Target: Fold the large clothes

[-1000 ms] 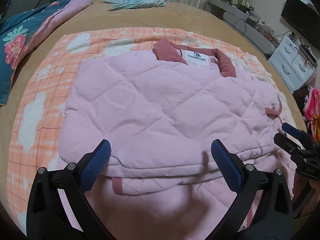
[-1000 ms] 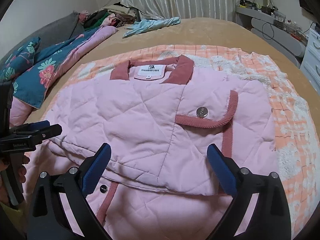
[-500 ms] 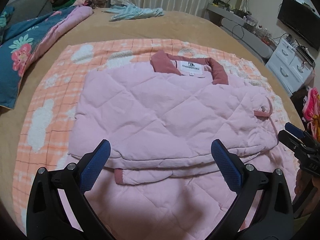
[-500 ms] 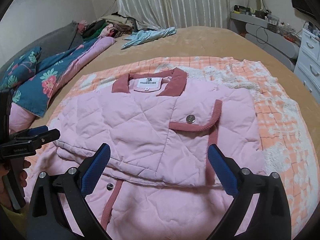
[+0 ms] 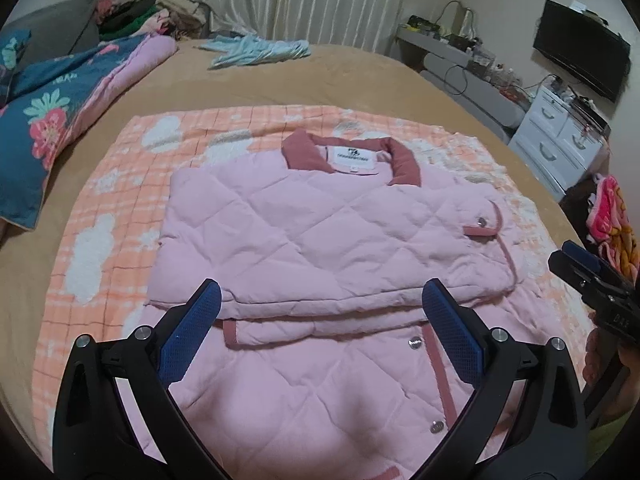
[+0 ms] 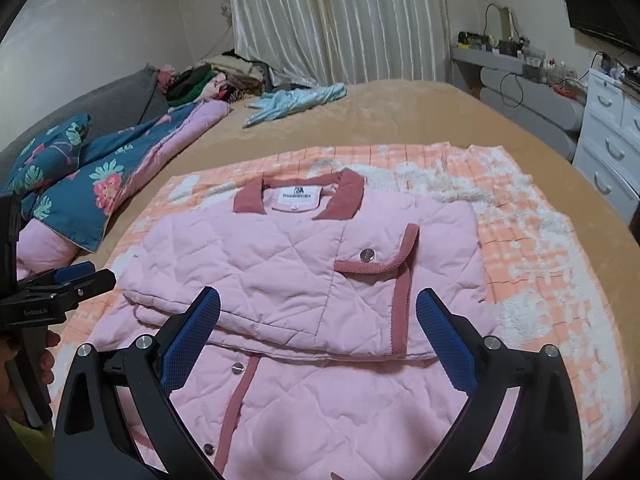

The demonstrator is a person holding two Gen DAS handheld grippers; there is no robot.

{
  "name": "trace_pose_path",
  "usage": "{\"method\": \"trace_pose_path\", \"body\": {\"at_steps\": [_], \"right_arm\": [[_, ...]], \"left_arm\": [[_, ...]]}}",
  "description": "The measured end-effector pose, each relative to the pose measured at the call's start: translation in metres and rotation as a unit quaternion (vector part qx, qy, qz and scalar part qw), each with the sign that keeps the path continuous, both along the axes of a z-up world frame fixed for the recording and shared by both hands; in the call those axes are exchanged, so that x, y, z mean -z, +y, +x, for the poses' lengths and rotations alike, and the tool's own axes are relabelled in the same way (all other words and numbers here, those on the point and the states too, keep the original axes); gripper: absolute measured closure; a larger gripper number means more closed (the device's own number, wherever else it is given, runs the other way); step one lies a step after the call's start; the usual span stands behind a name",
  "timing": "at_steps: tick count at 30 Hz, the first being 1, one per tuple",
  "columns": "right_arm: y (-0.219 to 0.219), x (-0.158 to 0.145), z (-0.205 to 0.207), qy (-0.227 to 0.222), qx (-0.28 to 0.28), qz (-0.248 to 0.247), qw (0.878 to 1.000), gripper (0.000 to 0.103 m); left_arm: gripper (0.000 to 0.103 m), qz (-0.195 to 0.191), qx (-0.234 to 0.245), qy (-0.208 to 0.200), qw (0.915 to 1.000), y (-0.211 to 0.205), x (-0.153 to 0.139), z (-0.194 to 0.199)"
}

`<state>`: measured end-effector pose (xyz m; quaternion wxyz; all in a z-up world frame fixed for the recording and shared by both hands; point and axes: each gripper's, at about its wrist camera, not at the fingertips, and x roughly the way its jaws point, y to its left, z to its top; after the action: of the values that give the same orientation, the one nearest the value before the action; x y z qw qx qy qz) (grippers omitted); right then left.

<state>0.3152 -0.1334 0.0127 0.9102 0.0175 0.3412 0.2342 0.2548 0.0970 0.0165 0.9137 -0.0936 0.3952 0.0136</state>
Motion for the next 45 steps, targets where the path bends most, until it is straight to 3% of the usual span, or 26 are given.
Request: {"method": "trace_pose_path", "body": {"at_steps": [18,31,45], "right_arm": [[-0.025,-0.043,-0.078,-0.031,-0.004,0.023,0.999,0.004],[-0.037,-0.065,-0.122,-0.053,-0.005,0.025,0.998,0.004],[-0.061,-0.059,-0.160,-0.052,0.007,0.009,0.999,0.004]], "left_arm": [[0.009,-0.020,-0.018,-0.037,0.9990,-0.002,-0.033,-0.077],[0.009,0.001,-0.020,-0.063,0.9978,-0.010,-0.058,-0.123],[0.009,0.014,-0.032,-0.062,0.9975,-0.014,-0.047,-0.161]]}}
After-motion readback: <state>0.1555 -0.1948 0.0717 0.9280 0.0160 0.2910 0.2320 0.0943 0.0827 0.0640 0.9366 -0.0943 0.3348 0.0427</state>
